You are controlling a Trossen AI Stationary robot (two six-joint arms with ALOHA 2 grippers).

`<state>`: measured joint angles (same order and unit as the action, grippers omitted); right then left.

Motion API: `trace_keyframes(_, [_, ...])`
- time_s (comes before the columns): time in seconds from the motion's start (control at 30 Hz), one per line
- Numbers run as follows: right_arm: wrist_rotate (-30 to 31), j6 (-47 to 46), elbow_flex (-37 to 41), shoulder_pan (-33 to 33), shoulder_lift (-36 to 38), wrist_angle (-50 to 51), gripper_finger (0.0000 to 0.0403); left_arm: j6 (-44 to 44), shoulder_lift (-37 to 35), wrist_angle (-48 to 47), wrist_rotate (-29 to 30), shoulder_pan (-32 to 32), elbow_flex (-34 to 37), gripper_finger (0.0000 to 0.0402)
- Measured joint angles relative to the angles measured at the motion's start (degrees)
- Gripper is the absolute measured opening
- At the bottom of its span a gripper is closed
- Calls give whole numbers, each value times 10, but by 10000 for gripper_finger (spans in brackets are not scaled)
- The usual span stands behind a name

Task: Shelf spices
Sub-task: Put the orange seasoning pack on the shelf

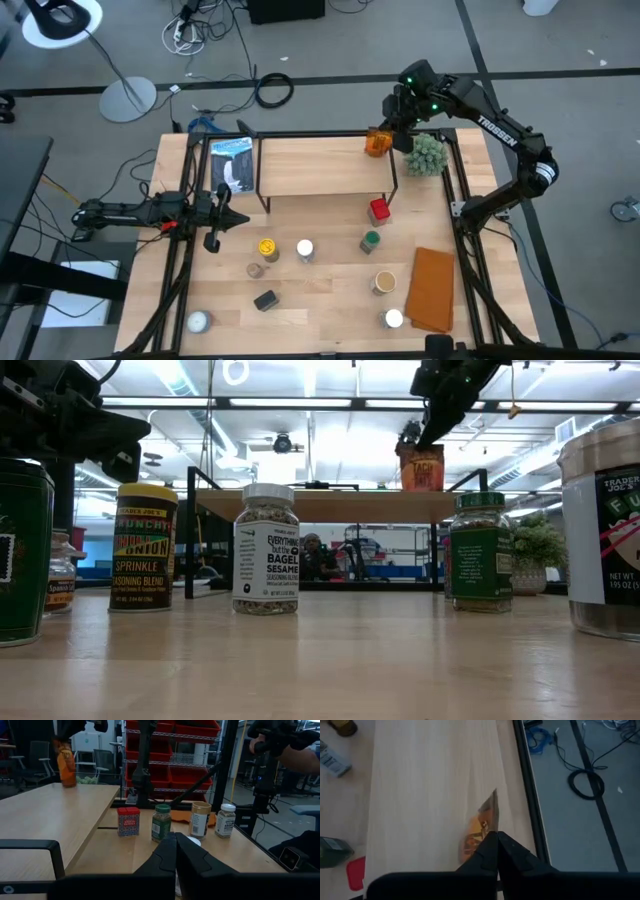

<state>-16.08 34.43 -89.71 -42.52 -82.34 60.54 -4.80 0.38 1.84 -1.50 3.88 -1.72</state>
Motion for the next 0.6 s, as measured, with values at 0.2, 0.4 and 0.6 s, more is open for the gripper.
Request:
trace_keyframes(0.2, [-1, -7, 0, 0, 0, -4, 14, 0, 0, 0, 0, 0, 0, 7])
trace_keyframes(0.4, [-1, -15, 0, 1, 0, -4, 17, 0, 0, 0, 0, 0, 0, 7])
trace_keyframes(0.6, [-1, -18, 0, 1, 0, -7, 19, 0, 0, 0, 0, 0, 0, 7])
